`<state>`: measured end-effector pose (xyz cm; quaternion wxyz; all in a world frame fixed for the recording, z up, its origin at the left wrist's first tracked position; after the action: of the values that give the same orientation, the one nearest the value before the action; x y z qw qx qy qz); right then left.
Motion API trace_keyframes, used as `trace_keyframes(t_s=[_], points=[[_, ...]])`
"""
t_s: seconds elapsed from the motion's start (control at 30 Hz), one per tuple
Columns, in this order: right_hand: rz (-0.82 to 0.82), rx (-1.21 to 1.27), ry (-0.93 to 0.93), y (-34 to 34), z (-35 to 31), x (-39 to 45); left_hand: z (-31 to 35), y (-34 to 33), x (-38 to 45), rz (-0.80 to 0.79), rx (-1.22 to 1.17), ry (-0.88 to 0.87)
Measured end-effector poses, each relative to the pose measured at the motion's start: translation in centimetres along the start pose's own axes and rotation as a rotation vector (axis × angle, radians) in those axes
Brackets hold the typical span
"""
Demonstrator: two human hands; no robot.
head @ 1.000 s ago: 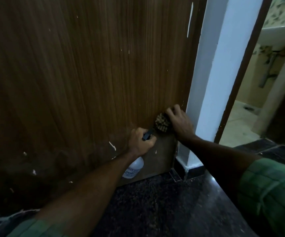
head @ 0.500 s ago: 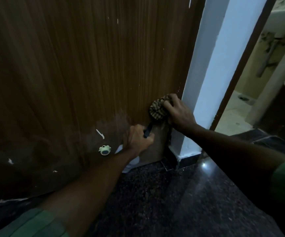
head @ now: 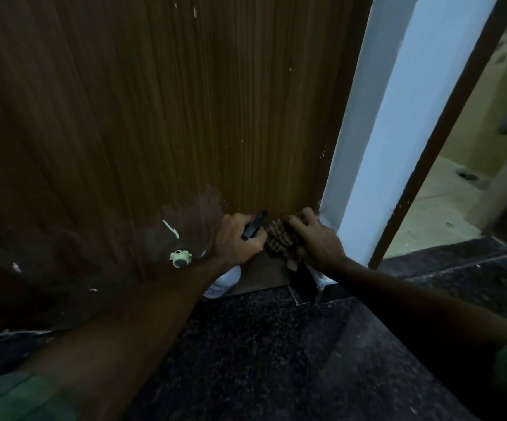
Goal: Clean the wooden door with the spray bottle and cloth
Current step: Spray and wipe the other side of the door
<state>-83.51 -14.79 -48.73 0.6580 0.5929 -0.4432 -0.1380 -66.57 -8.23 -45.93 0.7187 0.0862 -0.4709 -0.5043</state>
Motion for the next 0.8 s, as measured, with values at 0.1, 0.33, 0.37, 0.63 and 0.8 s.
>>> trace_keyframes(t_s=[0.1, 0.33, 0.37, 0.63, 0.8], points=[[0.174, 0.171, -0.093, 1.3, 0.3, 0.3, -0.2, 0.0, -0.2, 0.039, -0.039, 0.031], [0.011, 0.104, 0.134, -1.9, -2.0, -0.7, -0.1, 0.8, -0.7, 0.078, -0.036, 0.060], [0.011, 0.157, 0.115, -1.5, -2.4, -0.3, 0.0, 1.0, -1.0, 0.085, -0.040, 0.061], [0.182, 0.193, 0.205, 0.6, -6.1, 1.5, 1.8, 2.6, -2.1, 0.126, -0.081, 0.082], [0.003, 0.010, 0.390, -2.6, -7.8, 0.7, 2.7, 4.3, -3.1, 0.107, -0.083, 0.073]])
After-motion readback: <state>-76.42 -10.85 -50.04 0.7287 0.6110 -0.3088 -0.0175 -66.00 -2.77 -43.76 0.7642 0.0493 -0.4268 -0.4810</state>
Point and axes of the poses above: each hand's wrist, its own x-axis towards the middle knuckle, its own y-axis out of the back of the hand, z = x × y, the point moved 9 cm from there along x, towards the middle knuckle, and after that the axes turned 5 degrees about -y, right-handed, at the moved point
